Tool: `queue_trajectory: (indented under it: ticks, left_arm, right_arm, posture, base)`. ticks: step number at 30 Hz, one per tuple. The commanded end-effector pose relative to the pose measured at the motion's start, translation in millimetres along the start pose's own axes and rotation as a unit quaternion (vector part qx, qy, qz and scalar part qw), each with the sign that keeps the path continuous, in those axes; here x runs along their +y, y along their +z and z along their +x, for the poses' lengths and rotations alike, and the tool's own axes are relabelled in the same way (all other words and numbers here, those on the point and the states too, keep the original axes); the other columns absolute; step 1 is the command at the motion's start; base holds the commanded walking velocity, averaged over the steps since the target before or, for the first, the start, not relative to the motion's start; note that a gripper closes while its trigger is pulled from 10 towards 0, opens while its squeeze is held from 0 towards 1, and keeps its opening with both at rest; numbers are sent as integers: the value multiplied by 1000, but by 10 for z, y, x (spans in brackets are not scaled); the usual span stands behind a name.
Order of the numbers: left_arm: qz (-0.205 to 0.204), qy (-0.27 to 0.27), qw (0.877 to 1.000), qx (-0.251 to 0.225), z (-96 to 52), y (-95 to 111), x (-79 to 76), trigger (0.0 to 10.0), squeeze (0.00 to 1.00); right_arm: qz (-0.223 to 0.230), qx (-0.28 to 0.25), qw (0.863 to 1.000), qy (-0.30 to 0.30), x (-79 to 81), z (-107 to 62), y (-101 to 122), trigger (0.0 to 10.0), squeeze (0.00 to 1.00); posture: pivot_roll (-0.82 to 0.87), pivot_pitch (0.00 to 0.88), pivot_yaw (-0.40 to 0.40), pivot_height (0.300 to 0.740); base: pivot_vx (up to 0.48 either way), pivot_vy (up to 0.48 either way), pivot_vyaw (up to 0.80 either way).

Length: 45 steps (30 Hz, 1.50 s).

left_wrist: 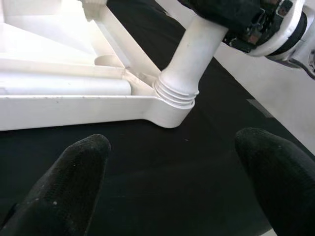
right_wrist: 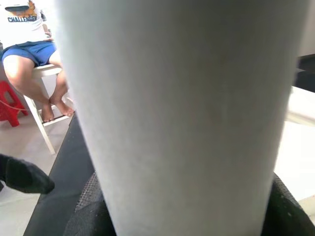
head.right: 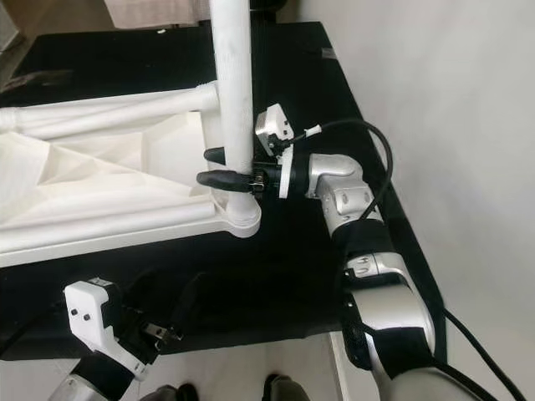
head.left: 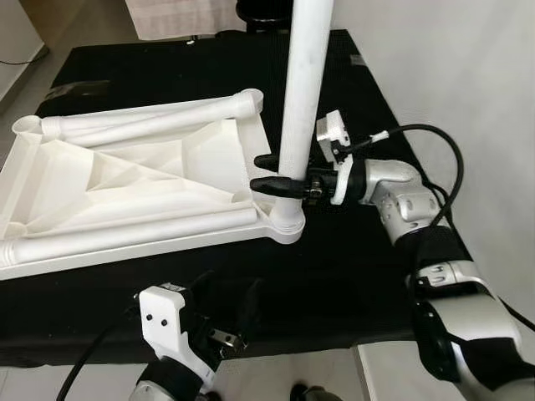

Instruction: Building children table

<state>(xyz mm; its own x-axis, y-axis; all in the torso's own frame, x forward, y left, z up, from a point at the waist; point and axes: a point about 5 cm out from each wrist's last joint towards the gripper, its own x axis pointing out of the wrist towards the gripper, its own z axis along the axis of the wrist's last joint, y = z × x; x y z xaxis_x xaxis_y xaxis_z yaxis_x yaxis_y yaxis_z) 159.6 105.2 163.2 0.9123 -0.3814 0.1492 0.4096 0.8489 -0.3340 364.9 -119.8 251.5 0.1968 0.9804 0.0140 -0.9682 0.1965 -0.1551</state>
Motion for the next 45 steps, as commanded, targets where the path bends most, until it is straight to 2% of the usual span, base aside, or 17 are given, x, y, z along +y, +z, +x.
queue_trajectory:
  ticks: [1, 5, 6, 7, 8, 9, 12, 19, 20, 21, 22, 23, 24, 26, 33, 34, 45]
  left_arm:
    - [-2, 3, 1000, 11, -16, -32, 4, 10000, 0]
    - [-2, 3, 1000, 11, -17, -27, 24, 10000, 0]
    - [-2, 3, 1000, 11, -20, -24, 36, 10000, 0]
    - [-1, 3, 1000, 11, -21, -22, 49, 10000, 0]
    - [-1, 3, 1000, 11, -21, -22, 49, 10000, 0]
    - [-1, 3, 1000, 11, -21, -17, 57, 10000, 0]
    - [0, -1, 1000, 12, -10, -20, 66, 10000, 0]
    - [1, -1, 1000, 15, 1, -39, 81, 10000, 0]
    - [0, 0, 1000, 14, 1, -36, 82, 10000, 0]
    - [1, 1, 1000, 13, 1, -32, 84, 10000, 0]
    - [1, 1, 1000, 12, 3, -28, 84, 10000, 0]
    - [1, 1, 1000, 12, 3, -28, 84, 10000, 0]
    - [0, 1, 1000, 11, 5, -26, 84, 10000, 0]
    - [-1, -1, 1000, 11, 12, -22, 77, 10000, 0]
    - [-1, -3, 1000, 10, 11, -14, 54, 10000, 0]
    - [-1, -3, 1000, 10, 4, -11, 43, 10000, 0]
    - [-2, 3, 1000, 13, -71, 17, -40, 10000, 0]
  right_arm:
    - [11, -19, 999, -46, 7, -57, -81, 0, 0]
    - [14, 9, 978, -208, 156, -70, -283, 0, 0]
    - [10, 27, 960, -280, 229, -79, -363, 0, 0]
    - [14, 65, 914, -400, 357, -149, -516, 0, 0]
    - [14, 65, 914, -400, 357, -149, -516, 0, 0]
    - [16, 91, 875, -475, 443, -226, -598, 0, 0]
    - [7, 101, 873, -477, 659, -120, -668, 0, 0]
    - [15, 84, 902, -422, 627, 140, -656, 0, 0]
    - [23, 89, 902, -421, 671, 173, -647, 8392, 0]
    - [39, 75, 910, -406, 704, 223, -618, 10000, 0]
    - [46, 54, 924, -376, 723, 279, -567, 10000, 635]
    - [46, 54, 924, -376, 723, 279, -567, 10000, 635]
    - [67, 30, 939, -337, 746, 336, -507, 10000, 1000]
    - [64, -9, 971, -229, 705, 378, -335, 10000, 1000]
    - [5, 5, 997, -75, 564, 287, -171, 10000, 988]
    - [-14, 22, 999, -42, 534, 246, -164, 10000, 0]
    - [-23, 44, 996, 68, 130, 206, 115, 10000, 0]
  posture:
    - [-11, 249, -6, 740]
    - [-22, 247, -8, 740]
    - [-25, 247, -6, 740]
    - [-34, 249, -1, 740]
    - [-34, 249, -1, 740]
    - [-38, 249, 2, 740]
    - [-30, 245, 11, 740]
    - [-31, 225, 13, 740]
    - [-30, 226, 12, 740]
    - [-27, 227, 11, 740]
    - [-27, 229, 10, 740]
    - [-27, 229, 10, 740]
    - [-27, 229, 10, 740]
    - [-18, 231, 12, 740]
    - [0, 241, 10, 740]
    - [12, 249, 8, 740]
    - [63, 286, -7, 740]
  base:
    - [0, 0, 0]
    - [0, 0, 0]
    - [0, 0, 0]
    - [0, 0, 0]
    - [0, 0, 0]
    - [0, 0, 0]
    - [0, 0, 0]
    - [0, 0, 0]
    - [0, 0, 0]
    - [0, 0, 0]
    - [0, 0, 0]
    - [0, 0, 0]
    - [0, 0, 0]
    - [0, 0, 0]
    - [0, 0, 0]
    - [0, 0, 0]
    - [0, 0, 0]
